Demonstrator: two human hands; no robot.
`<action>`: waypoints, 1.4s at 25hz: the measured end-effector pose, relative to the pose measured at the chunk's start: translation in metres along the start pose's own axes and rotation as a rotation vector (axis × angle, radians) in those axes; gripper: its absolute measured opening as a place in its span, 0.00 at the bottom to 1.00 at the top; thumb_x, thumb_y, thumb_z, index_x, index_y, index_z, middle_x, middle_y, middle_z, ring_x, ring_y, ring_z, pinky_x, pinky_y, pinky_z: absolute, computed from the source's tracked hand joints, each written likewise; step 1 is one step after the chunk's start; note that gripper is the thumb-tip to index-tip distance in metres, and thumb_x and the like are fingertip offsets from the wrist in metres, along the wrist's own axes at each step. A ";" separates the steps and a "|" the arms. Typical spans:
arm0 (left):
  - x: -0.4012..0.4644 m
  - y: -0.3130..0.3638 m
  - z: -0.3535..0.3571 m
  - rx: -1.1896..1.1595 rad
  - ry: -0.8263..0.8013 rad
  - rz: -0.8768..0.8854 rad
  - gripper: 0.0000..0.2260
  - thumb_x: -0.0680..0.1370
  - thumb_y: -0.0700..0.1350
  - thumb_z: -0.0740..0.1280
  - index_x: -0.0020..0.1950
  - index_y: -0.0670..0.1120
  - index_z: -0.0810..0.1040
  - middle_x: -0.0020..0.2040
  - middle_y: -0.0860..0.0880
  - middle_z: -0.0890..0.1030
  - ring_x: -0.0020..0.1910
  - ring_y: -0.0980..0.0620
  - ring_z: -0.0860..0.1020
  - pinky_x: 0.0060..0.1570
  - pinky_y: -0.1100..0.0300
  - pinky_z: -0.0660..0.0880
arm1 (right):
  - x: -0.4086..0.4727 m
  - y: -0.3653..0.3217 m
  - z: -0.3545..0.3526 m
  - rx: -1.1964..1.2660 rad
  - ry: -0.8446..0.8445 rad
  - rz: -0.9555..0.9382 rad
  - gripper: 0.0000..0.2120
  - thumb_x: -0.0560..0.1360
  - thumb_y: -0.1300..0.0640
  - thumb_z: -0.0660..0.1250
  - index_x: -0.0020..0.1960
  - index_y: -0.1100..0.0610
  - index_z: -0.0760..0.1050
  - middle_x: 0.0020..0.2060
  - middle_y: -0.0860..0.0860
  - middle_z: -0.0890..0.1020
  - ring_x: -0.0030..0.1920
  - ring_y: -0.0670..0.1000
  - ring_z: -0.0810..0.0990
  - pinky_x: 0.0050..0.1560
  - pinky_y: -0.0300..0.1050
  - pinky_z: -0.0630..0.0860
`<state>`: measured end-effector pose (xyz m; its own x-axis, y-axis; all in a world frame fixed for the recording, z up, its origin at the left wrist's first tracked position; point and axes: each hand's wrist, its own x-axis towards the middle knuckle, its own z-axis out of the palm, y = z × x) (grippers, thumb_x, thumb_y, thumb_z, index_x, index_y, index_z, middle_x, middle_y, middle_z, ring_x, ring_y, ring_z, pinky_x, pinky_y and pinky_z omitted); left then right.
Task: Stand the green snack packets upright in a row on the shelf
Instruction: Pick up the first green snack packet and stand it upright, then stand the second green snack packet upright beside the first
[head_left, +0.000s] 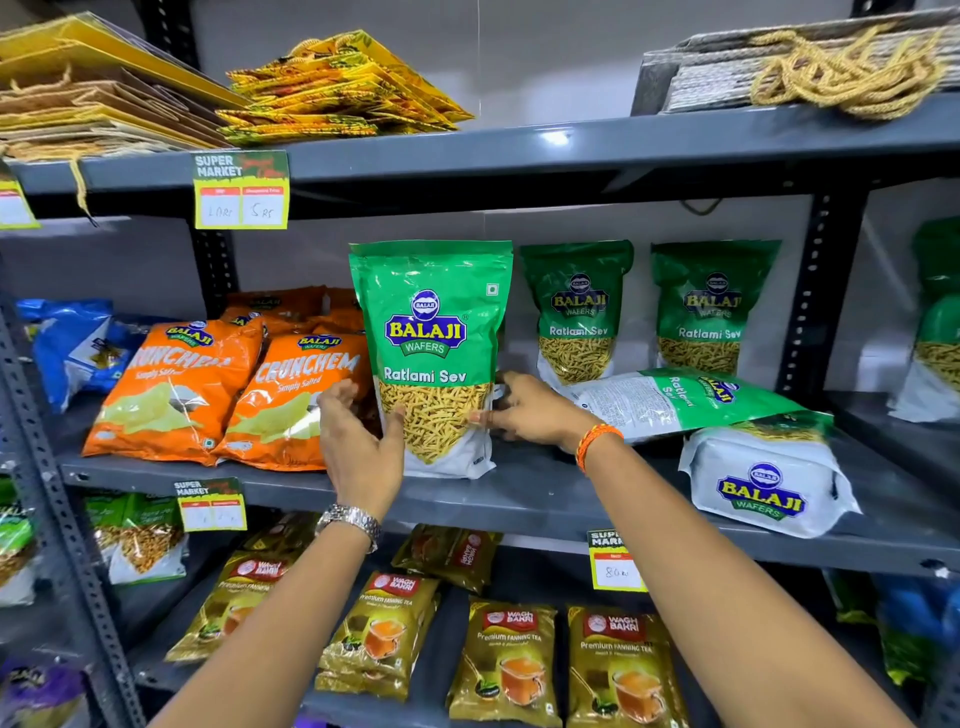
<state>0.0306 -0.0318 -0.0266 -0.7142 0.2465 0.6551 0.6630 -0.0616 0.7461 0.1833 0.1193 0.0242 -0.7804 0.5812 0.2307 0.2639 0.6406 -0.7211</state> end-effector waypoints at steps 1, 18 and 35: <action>-0.006 0.007 0.002 0.029 0.028 0.082 0.27 0.73 0.44 0.75 0.68 0.41 0.68 0.64 0.43 0.76 0.64 0.46 0.75 0.64 0.52 0.72 | -0.001 -0.001 -0.008 -0.003 0.013 0.012 0.32 0.78 0.48 0.71 0.76 0.59 0.66 0.49 0.57 0.84 0.52 0.56 0.82 0.64 0.64 0.78; -0.061 0.097 0.163 0.503 -0.665 0.783 0.41 0.71 0.54 0.70 0.78 0.38 0.59 0.76 0.38 0.66 0.76 0.39 0.63 0.78 0.50 0.58 | -0.073 0.110 -0.198 -0.436 0.565 0.664 0.21 0.80 0.54 0.61 0.69 0.65 0.71 0.71 0.68 0.74 0.72 0.70 0.71 0.72 0.61 0.69; -0.071 0.093 0.194 0.671 -0.608 0.623 0.48 0.66 0.58 0.78 0.76 0.39 0.58 0.70 0.39 0.70 0.70 0.40 0.70 0.71 0.47 0.66 | -0.091 0.071 -0.200 -0.015 0.869 0.515 0.04 0.72 0.67 0.70 0.46 0.66 0.79 0.41 0.61 0.84 0.23 0.50 0.84 0.25 0.39 0.80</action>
<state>0.1860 0.1325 -0.0269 -0.1045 0.8016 0.5887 0.9878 0.1525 -0.0322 0.3866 0.2125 0.0825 0.1126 0.9492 0.2939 0.4637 0.2114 -0.8604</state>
